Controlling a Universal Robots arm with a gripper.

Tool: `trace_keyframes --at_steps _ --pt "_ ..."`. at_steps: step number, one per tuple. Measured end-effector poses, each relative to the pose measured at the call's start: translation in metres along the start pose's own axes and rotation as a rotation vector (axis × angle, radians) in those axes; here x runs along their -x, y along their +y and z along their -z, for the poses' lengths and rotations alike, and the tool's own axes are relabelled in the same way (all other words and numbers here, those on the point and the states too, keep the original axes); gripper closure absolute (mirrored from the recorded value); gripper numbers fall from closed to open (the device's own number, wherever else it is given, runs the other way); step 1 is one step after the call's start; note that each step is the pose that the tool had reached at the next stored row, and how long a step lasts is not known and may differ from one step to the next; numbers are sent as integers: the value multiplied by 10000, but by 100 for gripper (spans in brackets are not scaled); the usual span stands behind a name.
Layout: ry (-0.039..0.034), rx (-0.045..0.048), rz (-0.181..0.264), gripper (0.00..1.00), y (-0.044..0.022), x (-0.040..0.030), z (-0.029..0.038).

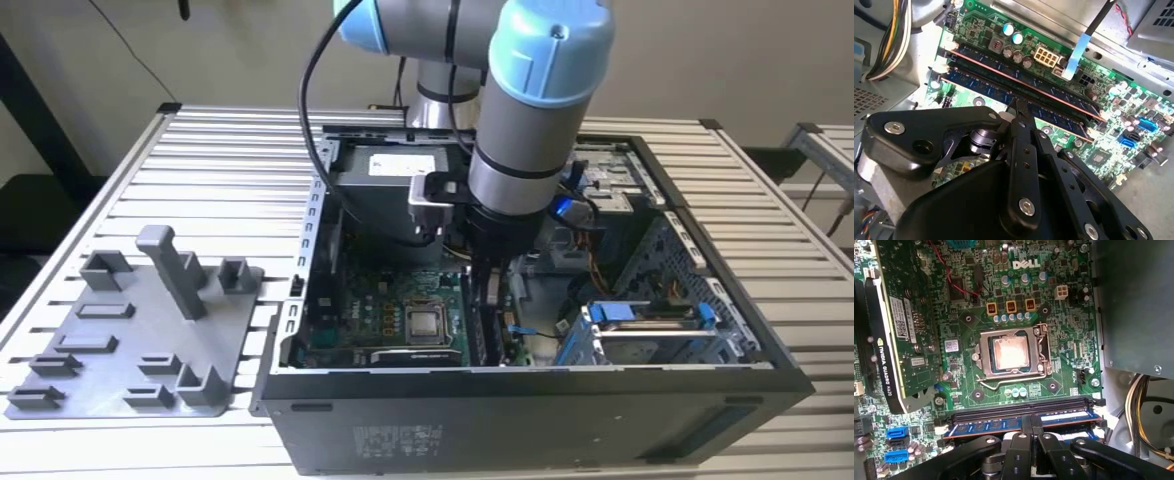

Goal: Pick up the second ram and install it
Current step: 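Press down the second ram until it locks into place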

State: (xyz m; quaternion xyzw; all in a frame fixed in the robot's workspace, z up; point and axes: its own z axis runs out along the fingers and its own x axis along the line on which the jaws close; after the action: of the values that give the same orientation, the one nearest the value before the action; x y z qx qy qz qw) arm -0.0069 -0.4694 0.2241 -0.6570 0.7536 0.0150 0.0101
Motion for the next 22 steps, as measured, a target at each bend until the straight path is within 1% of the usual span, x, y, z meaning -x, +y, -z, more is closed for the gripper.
trace_keyframes --at_steps 4,6,7,8,10,16,22 --pt "0 0 21 89 0 -2 -49" --pt "0 3 44 89 0 -3 -47" --pt "-17 -1 55 89 0 2 -19" --pt "-19 -1 59 89 0 4 23" --pt "-6 1 60 89 1 5 117" --pt "-8 0 61 89 4 15 388" --pt "-7 1 60 89 6 22 594"
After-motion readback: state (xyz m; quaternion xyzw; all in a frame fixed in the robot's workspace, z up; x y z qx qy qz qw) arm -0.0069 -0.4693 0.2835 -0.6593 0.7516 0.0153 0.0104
